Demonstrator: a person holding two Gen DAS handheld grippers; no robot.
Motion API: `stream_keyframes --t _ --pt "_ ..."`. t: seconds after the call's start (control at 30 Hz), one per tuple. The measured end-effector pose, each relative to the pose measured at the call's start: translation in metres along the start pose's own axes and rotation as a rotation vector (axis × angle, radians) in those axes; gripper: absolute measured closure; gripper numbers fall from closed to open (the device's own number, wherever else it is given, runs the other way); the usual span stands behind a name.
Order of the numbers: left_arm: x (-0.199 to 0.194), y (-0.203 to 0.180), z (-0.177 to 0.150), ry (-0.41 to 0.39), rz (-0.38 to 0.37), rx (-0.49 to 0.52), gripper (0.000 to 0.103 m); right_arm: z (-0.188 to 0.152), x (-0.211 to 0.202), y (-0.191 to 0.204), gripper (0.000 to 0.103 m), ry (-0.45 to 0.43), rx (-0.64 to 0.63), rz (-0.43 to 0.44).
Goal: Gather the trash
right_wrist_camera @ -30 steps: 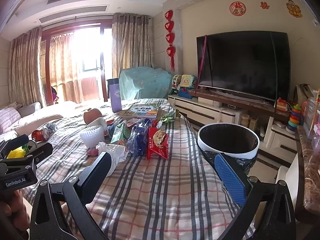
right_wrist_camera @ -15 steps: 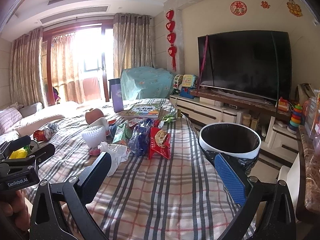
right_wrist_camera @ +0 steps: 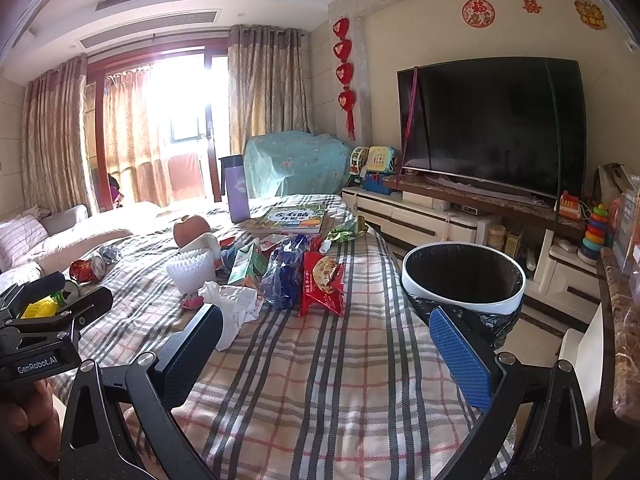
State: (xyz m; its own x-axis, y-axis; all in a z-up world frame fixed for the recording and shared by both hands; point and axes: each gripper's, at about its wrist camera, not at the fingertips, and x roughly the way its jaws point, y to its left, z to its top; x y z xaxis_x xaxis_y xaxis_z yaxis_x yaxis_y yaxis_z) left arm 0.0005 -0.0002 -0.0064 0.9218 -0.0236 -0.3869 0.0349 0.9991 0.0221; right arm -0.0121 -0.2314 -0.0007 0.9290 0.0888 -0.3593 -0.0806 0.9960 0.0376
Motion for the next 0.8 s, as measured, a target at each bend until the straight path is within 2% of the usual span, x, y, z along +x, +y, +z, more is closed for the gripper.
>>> stream_keyframes --t 0.43,0.8 --pt "0.002 -0.002 0.0 0.009 -0.015 -0.001 0.0 -0.002 0.001 -0.006 0.0 0.007 0.016 0.01" --pt "0.018 -0.002 -0.002 0.056 -0.021 0.016 0.0 -0.003 0.014 -0.011 0.0 0.045 0.028 0.013"
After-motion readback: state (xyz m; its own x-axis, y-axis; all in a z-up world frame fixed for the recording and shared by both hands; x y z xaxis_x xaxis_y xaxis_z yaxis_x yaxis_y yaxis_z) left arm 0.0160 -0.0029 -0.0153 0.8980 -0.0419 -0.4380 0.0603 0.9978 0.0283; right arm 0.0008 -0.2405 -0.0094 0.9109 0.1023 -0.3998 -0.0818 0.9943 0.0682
